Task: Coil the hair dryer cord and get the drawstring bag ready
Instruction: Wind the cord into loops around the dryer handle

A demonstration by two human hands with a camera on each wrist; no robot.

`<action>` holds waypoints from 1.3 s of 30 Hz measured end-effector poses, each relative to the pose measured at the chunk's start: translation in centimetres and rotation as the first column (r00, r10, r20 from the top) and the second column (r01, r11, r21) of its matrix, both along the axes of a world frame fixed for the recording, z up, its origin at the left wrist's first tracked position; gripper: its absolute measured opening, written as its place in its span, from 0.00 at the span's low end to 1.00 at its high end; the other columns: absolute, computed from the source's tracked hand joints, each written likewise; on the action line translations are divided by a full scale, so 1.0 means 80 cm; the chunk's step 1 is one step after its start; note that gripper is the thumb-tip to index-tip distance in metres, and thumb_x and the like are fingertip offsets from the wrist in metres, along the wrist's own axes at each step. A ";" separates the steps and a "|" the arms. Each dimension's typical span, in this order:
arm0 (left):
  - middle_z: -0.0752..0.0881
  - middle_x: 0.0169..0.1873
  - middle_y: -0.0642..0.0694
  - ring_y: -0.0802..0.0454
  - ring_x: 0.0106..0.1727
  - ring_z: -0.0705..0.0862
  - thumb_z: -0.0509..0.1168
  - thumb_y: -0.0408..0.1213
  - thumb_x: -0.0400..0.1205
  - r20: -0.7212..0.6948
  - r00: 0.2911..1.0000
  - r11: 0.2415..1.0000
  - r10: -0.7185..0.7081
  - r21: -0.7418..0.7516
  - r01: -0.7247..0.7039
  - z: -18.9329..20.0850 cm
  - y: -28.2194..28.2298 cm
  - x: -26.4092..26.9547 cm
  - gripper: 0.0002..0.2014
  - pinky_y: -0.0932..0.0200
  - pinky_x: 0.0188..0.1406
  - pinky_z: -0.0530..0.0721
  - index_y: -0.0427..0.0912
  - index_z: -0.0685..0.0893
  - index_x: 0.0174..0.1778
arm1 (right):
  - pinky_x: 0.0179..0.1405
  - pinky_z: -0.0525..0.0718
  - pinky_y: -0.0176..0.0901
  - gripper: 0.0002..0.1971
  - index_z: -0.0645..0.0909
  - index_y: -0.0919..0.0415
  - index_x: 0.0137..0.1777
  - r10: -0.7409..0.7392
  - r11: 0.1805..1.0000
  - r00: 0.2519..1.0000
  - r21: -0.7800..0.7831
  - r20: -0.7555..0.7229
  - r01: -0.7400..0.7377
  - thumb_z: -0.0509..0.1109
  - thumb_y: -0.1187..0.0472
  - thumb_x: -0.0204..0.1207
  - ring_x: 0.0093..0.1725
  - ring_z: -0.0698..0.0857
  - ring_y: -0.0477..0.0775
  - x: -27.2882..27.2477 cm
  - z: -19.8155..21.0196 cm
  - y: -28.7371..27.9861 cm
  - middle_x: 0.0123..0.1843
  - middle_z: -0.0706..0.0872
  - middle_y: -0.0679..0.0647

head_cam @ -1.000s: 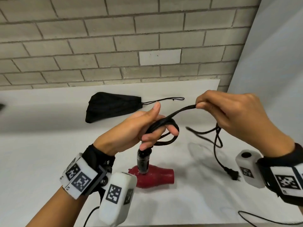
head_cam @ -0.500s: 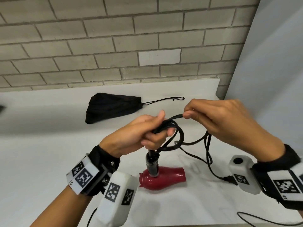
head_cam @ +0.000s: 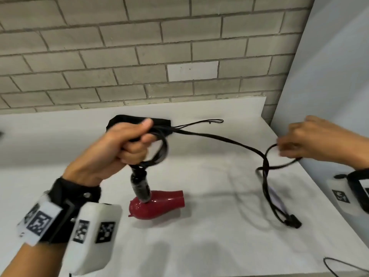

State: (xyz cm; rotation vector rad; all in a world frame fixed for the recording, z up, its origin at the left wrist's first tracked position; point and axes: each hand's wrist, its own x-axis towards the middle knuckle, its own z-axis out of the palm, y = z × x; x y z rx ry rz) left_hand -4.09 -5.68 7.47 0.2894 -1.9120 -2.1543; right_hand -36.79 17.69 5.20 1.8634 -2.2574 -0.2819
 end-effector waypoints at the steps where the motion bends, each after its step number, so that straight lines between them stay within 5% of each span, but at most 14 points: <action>1: 0.54 0.19 0.56 0.60 0.18 0.50 0.74 0.54 0.69 -0.030 0.999 0.999 0.043 0.019 -0.043 0.004 -0.007 0.009 0.17 0.68 0.13 0.52 0.46 0.79 0.27 | 0.41 0.64 0.41 0.11 0.76 0.42 0.35 -0.038 0.999 0.999 0.037 -0.034 0.039 0.68 0.39 0.72 0.37 0.75 0.40 -0.012 -0.015 0.009 0.30 0.78 0.41; 6: 0.52 0.20 0.54 0.59 0.19 0.49 0.70 0.51 0.70 -0.094 0.978 0.982 0.185 -0.030 -0.189 0.010 -0.024 0.029 0.15 0.68 0.13 0.54 0.45 0.78 0.25 | 0.45 0.52 0.41 0.31 0.80 0.32 0.37 -0.196 0.981 0.973 0.028 0.117 0.194 0.36 0.22 0.67 0.47 0.72 0.33 -0.026 -0.071 0.035 0.33 0.81 0.31; 10: 0.51 0.20 0.54 0.59 0.19 0.49 0.65 0.49 0.72 -0.067 0.958 0.957 0.280 -0.061 -0.284 0.008 -0.035 0.033 0.15 0.66 0.14 0.51 0.44 0.78 0.25 | 0.45 0.53 0.43 0.19 0.68 0.16 0.58 -0.371 0.928 0.923 0.053 0.104 0.368 0.44 0.25 0.70 0.47 0.66 0.38 -0.018 -0.082 0.053 0.46 0.78 0.25; 13: 0.52 0.19 0.54 0.59 0.18 0.50 0.64 0.48 0.75 -0.081 0.961 0.964 0.266 0.004 -0.266 0.001 -0.056 0.036 0.14 0.66 0.12 0.54 0.44 0.78 0.26 | 0.36 0.66 0.47 0.35 0.56 0.34 0.78 -0.399 0.917 0.912 -0.022 -0.100 0.398 0.63 0.35 0.71 0.42 0.68 0.48 -0.014 -0.103 0.056 0.54 0.78 0.41; 15: 0.58 0.20 0.52 0.57 0.18 0.57 0.54 0.44 0.84 -0.115 0.988 0.959 0.104 0.273 -0.069 -0.001 -0.083 0.040 0.18 0.62 0.15 0.65 0.37 0.79 0.35 | 0.34 0.69 0.46 0.46 0.47 0.43 0.81 -0.497 0.868 0.856 -0.069 -0.145 0.492 0.73 0.56 0.69 0.44 0.75 0.53 -0.018 -0.120 0.061 0.59 0.73 0.46; 16: 0.62 0.22 0.49 0.53 0.20 0.62 0.45 0.44 0.88 -0.167 0.986 0.883 -0.026 0.458 0.100 0.000 -0.096 0.045 0.23 0.56 0.19 0.68 0.32 0.78 0.42 | 0.33 0.68 0.46 0.50 0.50 0.47 0.82 -0.510 0.859 0.850 -0.130 -0.132 0.495 0.73 0.70 0.64 0.40 0.77 0.58 -0.023 -0.128 0.066 0.57 0.73 0.50; 18: 0.63 0.23 0.48 0.50 0.21 0.61 0.35 0.48 0.89 -0.231 0.969 0.771 -0.089 0.600 0.214 0.002 -0.117 0.056 0.29 0.52 0.21 0.63 0.27 0.74 0.53 | 0.29 0.70 0.47 0.52 0.59 0.54 0.80 -0.478 0.868 0.862 -0.242 -0.166 0.435 0.69 0.85 0.55 0.33 0.78 0.63 -0.032 -0.143 0.078 0.53 0.75 0.58; 21: 0.61 0.24 0.48 0.51 0.22 0.58 0.32 0.50 0.89 -0.247 0.959 0.751 -0.138 0.605 0.264 0.004 -0.121 0.060 0.31 0.58 0.23 0.57 0.27 0.72 0.55 | 0.30 0.72 0.53 0.47 0.69 0.61 0.76 -0.445 0.874 0.884 -0.285 -0.145 0.394 0.68 0.87 0.53 0.36 0.82 0.65 -0.037 -0.163 0.089 0.52 0.80 0.62; 25: 0.69 0.30 0.39 0.44 0.28 0.67 0.31 0.50 0.89 -0.216 0.973 0.760 -0.077 0.619 0.198 0.003 -0.126 0.061 0.32 0.44 0.31 0.71 0.27 0.71 0.55 | 0.35 0.75 0.57 0.46 0.70 0.63 0.73 -0.494 0.845 0.863 -0.290 -0.105 0.448 0.69 0.87 0.50 0.43 0.87 0.64 -0.053 -0.185 0.091 0.58 0.80 0.60; 29: 0.69 0.31 0.39 0.46 0.26 0.65 0.31 0.51 0.88 -0.228 0.970 0.767 -0.081 0.607 0.206 0.001 -0.146 0.065 0.32 0.42 0.36 0.75 0.27 0.72 0.56 | 0.42 0.69 0.42 0.34 0.71 0.49 0.72 -0.574 0.818 0.818 -0.051 -0.021 0.573 0.68 0.74 0.66 0.54 0.81 0.50 -0.065 -0.196 0.098 0.66 0.72 0.46; 32: 0.68 0.28 0.42 0.47 0.24 0.64 0.36 0.50 0.89 -0.208 0.977 0.823 -0.042 0.547 0.152 0.004 -0.150 0.069 0.30 0.47 0.31 0.77 0.29 0.76 0.52 | 0.43 0.63 0.41 0.21 0.74 0.43 0.67 -0.622 0.783 0.783 -0.004 0.007 0.622 0.66 0.62 0.75 0.58 0.73 0.48 -0.063 -0.202 0.098 0.64 0.70 0.44; 34: 0.61 0.20 0.52 0.56 0.18 0.59 0.52 0.49 0.86 -0.082 0.984 0.919 0.161 0.375 -0.119 -0.001 -0.141 0.064 0.22 0.63 0.14 0.72 0.38 0.80 0.36 | 0.41 0.63 0.43 0.18 0.80 0.48 0.61 -0.665 0.746 0.746 -0.011 0.012 0.665 0.71 0.63 0.71 0.56 0.72 0.54 -0.065 -0.209 0.096 0.60 0.73 0.49; 36: 0.53 0.19 0.56 0.57 0.14 0.50 0.65 0.50 0.76 -0.012 0.915 0.911 0.403 0.098 -0.400 -0.002 -0.121 0.059 0.15 0.70 0.05 0.61 0.47 0.77 0.26 | 0.40 0.68 0.47 0.16 0.87 0.62 0.49 -0.646 0.753 0.753 -0.058 0.127 0.656 0.72 0.77 0.63 0.50 0.76 0.64 -0.070 -0.210 0.094 0.50 0.77 0.59; 39: 0.51 0.19 0.56 0.57 0.15 0.48 0.65 0.49 0.74 0.016 0.915 0.910 0.404 0.095 -0.403 -0.006 -0.095 0.048 0.15 0.69 0.05 0.56 0.47 0.75 0.25 | 0.47 0.70 0.42 0.16 0.83 0.51 0.38 -0.599 0.771 0.645 0.123 0.475 0.625 0.69 0.76 0.71 0.54 0.81 0.66 -0.070 -0.200 0.091 0.43 0.76 0.55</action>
